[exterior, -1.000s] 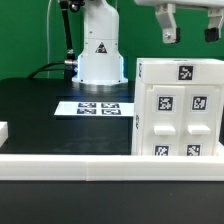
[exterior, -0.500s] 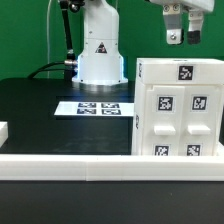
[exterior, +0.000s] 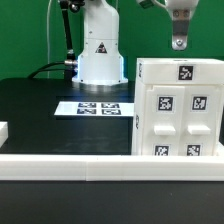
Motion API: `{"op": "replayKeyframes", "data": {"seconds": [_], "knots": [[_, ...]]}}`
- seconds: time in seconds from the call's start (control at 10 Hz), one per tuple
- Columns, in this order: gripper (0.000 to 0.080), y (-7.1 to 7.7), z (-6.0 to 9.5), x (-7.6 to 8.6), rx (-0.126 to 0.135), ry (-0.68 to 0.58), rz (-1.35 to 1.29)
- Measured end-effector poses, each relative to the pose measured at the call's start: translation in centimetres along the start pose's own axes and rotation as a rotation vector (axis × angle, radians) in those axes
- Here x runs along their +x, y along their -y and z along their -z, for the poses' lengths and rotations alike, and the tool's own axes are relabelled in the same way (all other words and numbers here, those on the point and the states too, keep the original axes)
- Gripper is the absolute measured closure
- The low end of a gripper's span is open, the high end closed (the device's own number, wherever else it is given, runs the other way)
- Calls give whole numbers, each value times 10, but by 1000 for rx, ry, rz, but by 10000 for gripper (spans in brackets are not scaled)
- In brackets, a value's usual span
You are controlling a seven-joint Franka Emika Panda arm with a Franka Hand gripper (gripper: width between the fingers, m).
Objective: Assemble cabinet
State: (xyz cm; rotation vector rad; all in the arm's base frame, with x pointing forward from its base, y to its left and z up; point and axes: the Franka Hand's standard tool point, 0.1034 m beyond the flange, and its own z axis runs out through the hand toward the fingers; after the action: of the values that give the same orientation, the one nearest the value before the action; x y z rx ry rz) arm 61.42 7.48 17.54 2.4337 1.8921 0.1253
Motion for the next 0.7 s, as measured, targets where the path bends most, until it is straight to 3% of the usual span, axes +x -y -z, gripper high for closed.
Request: {"op": "replayKeyframes", "data": {"seconds": [0.5, 0.7], "knots": [[2, 2, -21, -5, 23, 20, -26], [2, 3, -23, -6, 25, 21, -43]]}}
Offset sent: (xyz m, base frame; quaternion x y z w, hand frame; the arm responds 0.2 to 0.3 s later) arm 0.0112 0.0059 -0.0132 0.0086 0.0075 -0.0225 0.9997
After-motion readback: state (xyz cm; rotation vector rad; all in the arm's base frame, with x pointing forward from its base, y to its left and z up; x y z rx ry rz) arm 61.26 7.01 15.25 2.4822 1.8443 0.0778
